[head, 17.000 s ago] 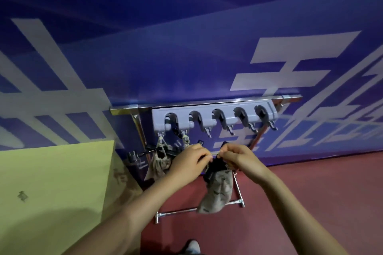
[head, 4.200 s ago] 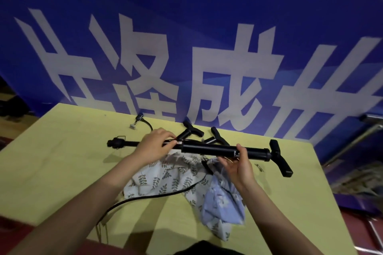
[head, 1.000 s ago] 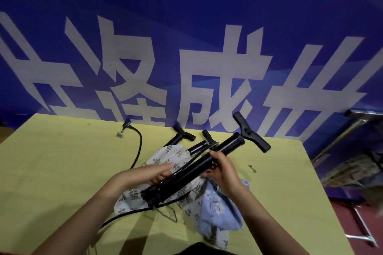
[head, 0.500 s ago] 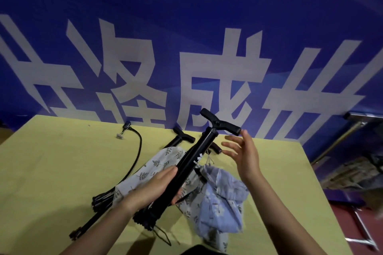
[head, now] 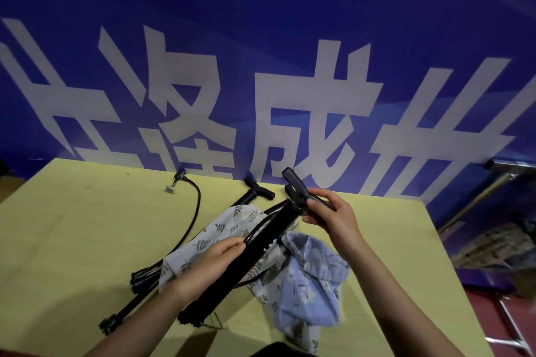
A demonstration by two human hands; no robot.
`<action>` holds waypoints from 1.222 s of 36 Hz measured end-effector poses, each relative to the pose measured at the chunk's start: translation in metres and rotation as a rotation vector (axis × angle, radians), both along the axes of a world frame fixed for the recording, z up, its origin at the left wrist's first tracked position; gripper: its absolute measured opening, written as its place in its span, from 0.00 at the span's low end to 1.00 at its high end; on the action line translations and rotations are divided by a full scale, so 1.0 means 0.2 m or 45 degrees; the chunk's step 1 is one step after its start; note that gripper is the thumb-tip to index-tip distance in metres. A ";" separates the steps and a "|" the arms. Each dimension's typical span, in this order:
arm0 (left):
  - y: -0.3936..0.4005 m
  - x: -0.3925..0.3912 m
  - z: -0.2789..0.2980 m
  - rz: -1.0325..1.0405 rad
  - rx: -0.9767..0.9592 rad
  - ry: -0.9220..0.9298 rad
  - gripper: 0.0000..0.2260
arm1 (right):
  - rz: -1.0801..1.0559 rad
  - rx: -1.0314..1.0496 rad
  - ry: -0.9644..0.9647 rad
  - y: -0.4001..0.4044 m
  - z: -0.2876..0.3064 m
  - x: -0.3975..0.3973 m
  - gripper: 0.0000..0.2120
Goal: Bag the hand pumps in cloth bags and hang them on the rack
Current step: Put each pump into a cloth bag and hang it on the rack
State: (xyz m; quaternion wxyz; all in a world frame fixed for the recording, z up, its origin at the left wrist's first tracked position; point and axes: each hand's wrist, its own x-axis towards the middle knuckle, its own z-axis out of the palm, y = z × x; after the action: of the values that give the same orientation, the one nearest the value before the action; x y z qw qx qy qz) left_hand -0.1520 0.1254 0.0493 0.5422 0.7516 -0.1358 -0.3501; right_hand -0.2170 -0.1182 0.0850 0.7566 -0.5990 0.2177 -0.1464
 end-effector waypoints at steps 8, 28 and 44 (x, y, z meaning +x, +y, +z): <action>-0.07 0.05 -0.01 0.262 -0.190 0.131 0.13 | -0.144 0.142 -0.050 0.19 -0.10 -0.04 0.06; -0.16 0.07 0.06 0.356 -0.454 -0.210 0.13 | -0.086 0.082 -0.092 0.18 -0.08 -0.04 0.05; -0.17 0.00 -0.03 -0.092 -0.245 -0.240 0.11 | 0.128 -0.002 0.129 0.18 -0.10 -0.03 0.03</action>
State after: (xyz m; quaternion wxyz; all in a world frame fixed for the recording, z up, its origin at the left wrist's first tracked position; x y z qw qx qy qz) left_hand -0.1515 0.0908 0.0425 0.5836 0.7204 -0.2461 -0.2828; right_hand -0.2226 -0.0818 0.0648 0.7506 -0.6163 0.2253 -0.0777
